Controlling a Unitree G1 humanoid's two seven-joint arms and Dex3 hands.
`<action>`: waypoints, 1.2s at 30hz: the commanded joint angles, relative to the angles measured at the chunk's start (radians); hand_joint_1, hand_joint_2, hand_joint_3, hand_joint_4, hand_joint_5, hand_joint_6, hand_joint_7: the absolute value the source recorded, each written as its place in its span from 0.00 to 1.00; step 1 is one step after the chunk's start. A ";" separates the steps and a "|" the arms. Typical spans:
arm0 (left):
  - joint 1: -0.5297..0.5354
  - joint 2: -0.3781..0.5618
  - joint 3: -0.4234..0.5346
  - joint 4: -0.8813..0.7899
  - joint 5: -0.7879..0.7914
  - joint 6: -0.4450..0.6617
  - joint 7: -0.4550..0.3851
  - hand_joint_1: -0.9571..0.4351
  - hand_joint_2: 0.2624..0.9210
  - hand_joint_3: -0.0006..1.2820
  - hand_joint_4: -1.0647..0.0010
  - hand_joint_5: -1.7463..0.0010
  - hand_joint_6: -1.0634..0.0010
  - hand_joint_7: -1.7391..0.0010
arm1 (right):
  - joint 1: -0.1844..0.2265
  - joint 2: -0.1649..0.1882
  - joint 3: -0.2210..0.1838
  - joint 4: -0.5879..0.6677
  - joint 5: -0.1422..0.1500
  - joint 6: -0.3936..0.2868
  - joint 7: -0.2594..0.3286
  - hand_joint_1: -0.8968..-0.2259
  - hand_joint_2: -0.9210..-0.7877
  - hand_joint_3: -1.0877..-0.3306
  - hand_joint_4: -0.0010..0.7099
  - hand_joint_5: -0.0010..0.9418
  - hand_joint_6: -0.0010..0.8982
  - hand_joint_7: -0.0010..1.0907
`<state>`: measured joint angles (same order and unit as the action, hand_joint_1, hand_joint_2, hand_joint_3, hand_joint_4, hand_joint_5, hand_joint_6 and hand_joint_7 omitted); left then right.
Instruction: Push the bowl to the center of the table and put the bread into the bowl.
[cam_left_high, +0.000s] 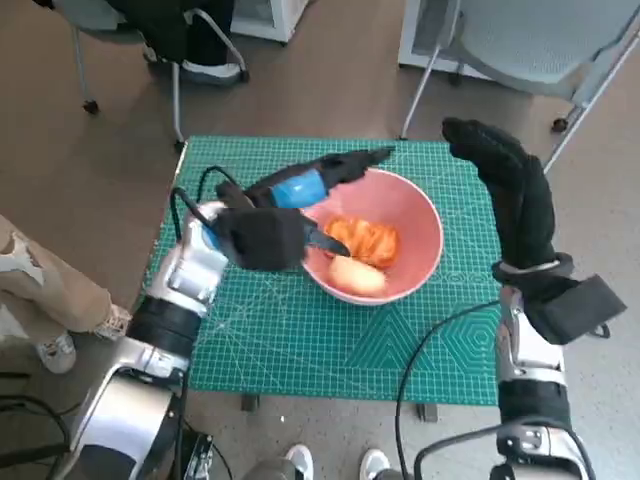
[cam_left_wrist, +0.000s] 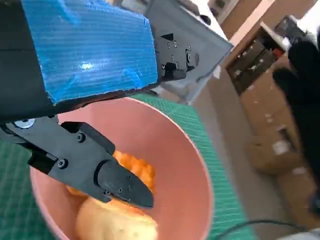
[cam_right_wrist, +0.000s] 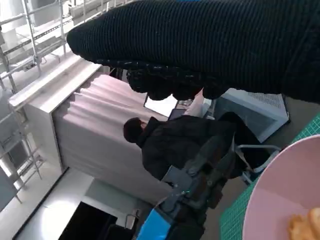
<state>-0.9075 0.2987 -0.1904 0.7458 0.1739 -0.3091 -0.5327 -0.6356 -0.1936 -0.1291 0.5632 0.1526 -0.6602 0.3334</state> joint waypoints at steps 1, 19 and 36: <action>-0.017 -0.002 0.069 0.052 -0.074 -0.079 0.006 0.23 0.91 0.02 1.00 1.00 1.00 1.00 | -0.001 0.001 0.004 0.004 0.000 0.010 0.000 0.29 0.00 0.29 0.22 0.01 0.00 0.40; 0.082 -0.113 0.357 0.004 -0.543 -0.201 -0.181 0.18 1.00 0.28 1.00 1.00 0.91 0.98 | -0.034 0.015 0.023 -0.061 0.012 0.021 0.006 0.27 0.00 0.30 0.21 0.00 0.00 0.41; 0.161 -0.168 0.413 -0.084 -0.633 -0.206 -0.216 0.23 1.00 0.27 1.00 1.00 0.92 0.98 | -0.091 0.036 0.047 -0.032 -0.004 -0.021 0.020 0.27 0.00 0.32 0.24 0.01 0.01 0.42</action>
<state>-0.7607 0.1463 0.2115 0.6810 -0.4488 -0.5029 -0.7609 -0.7277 -0.1567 -0.0903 0.5104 0.1564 -0.6756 0.3449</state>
